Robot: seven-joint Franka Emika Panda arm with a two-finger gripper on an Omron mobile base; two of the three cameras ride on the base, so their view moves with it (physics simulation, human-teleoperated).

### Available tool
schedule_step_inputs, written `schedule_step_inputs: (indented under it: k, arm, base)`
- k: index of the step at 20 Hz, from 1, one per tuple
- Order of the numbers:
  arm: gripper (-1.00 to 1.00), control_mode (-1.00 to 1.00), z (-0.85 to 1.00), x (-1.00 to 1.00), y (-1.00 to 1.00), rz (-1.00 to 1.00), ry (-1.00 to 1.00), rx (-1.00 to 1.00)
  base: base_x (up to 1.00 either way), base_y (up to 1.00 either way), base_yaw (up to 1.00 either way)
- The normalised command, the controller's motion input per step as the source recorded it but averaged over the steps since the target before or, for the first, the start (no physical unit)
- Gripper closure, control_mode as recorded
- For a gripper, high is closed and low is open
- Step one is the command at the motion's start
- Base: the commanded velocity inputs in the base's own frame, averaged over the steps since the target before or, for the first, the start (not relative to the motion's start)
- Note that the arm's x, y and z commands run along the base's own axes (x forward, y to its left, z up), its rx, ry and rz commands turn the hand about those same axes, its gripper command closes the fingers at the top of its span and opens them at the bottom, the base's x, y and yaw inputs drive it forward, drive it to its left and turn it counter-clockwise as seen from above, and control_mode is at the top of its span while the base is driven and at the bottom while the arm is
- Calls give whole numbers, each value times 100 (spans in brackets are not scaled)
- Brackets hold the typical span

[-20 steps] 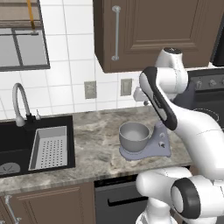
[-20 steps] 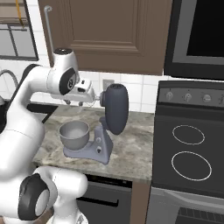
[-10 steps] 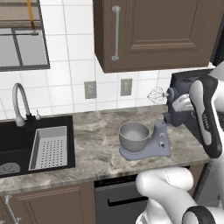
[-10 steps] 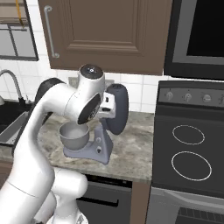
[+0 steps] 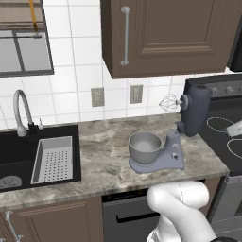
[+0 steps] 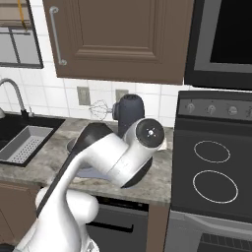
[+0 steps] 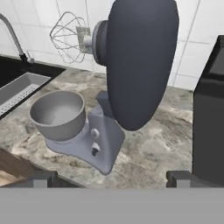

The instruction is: Close the stand mixer head.

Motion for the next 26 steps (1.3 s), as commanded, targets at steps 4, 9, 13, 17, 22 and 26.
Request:
schedule_step_inputs:
  k: [4,9,13,17,22,26]
  arm:
    - [-100,-100,21,44,-40,18,-15,-1]
    - [-100,-100,11,68,-9,18,-15,0]
    - [-100,-100,0,86,0,18,-9,1]
    - [-100,-100,0,69,6,15,-4,0]
    - [-100,-100,0,61,26,17,-5,0]
    - [-100,-100,0,51,81,30,0,0]
  base:
    - [0,0,0]
    - [0,0,0]
    - [0,0,0]
    - [0,0,0]
    - [0,0,0]
    - [0,0,0]
